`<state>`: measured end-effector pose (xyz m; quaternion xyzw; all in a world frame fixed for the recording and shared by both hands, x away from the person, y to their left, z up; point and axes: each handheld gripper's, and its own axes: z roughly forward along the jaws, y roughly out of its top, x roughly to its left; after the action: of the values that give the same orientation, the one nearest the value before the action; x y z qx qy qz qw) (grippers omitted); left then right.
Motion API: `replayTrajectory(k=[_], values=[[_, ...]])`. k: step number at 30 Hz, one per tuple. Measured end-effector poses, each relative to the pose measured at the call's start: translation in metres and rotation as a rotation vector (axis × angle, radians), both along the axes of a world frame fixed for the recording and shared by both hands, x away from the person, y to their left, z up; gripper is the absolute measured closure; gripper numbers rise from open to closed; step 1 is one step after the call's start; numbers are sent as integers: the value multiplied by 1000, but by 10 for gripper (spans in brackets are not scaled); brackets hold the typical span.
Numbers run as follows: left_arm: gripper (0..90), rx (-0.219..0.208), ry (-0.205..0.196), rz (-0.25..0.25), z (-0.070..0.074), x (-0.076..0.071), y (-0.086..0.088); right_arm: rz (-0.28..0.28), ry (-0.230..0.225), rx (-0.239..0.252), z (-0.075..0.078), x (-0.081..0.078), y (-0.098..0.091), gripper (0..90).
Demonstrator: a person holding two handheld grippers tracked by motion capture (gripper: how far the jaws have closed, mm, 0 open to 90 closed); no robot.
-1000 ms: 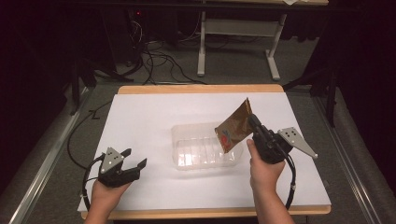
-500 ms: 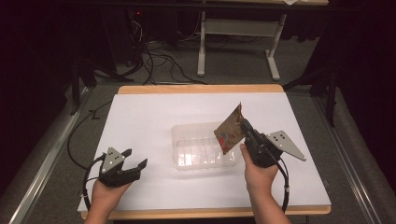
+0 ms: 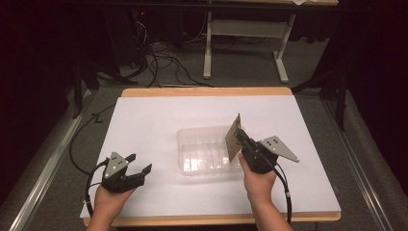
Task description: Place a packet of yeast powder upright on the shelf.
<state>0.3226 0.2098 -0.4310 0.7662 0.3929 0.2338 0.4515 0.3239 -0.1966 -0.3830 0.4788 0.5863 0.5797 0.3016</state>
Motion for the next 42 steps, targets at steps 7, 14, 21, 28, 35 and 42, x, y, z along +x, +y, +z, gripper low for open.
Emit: replayTrajectory(k=[7,14,21,28,35,42], values=[[308,-4,-2,4,1,-1,1,3,-5,5,6,1,-2,900],[307,-4,-4,5,1,-1,1,15,-19,10,14,-4,-2,900],[308,4,0,-3,0,0,-1,29,-28,3,17,-13,-5,900],[308,8,-3,0,0,0,0,24,35,7,8,7,-3,900],[307,5,-6,0,1,0,1,15,68,-41,1,28,6,898],[307,1,-6,2,1,0,1,18,70,-62,2,32,8,891]])
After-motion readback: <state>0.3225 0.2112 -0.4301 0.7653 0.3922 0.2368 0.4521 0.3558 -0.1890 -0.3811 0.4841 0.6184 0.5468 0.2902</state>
